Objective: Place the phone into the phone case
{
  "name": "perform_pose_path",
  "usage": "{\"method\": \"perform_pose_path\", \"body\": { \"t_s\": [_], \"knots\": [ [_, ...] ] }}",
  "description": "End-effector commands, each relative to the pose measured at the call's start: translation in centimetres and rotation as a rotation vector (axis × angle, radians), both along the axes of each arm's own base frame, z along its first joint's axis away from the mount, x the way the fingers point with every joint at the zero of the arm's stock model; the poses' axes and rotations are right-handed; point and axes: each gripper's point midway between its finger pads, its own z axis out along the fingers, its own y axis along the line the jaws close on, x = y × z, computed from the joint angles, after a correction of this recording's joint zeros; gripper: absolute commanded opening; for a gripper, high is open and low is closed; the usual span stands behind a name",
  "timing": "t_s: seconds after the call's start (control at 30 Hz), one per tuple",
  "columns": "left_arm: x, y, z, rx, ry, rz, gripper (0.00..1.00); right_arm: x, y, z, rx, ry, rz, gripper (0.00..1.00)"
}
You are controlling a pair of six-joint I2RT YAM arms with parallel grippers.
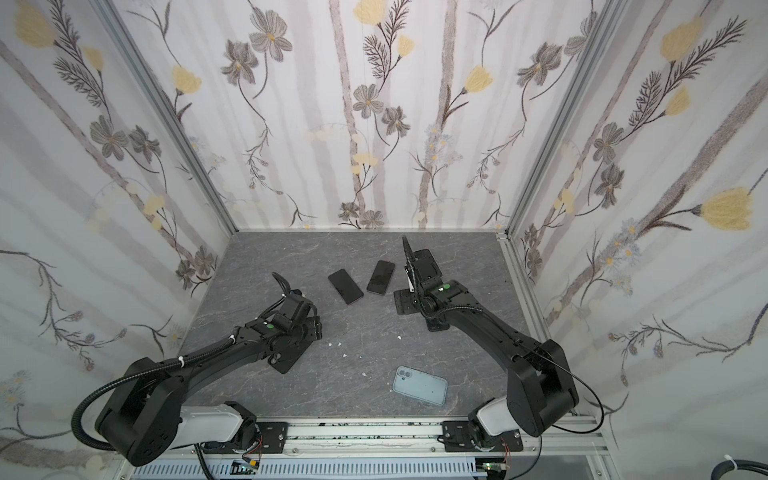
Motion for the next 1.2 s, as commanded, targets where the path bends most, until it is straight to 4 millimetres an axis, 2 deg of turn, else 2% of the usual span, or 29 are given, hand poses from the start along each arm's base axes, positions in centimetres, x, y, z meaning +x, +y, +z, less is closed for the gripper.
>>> {"method": "perform_pose_path", "body": {
  "t_s": [0.0,0.13,0.23,0.57,0.87,1.17],
  "knots": [
    [0.8,-0.6,-1.2,-0.047,-0.001,0.038,0.72,-0.4,0.1,0.4,0.067,-0.010,-0.049,0.86],
    [0.8,-1.0,-3.2,-0.034,0.048,0.024,0.71,-0.8,-0.9,0.7,0.051,-0.032,-0.071,0.87],
    [0.7,-1.8,-4.0,-0.056,0.072,-0.011,0.70,-0.8,-1.2,1.0,0.045,-0.045,-0.080,0.87],
    [-1.2,-4.7,-4.5,-0.128,0.151,-0.140,0.66,-0.4,-1.2,1.9,0.050,-0.062,-0.085,0.87],
    [-2.6,-6.5,-3.2,-0.237,0.155,-0.093,0.67,-0.1,-1.3,2.7,0.038,-0.071,-0.094,0.87],
    [-3.3,-9.9,-1.3,-0.448,0.161,-0.052,0.67,-0.6,-1.3,2.4,0.055,-0.048,-0.105,0.86]
  ]
}}
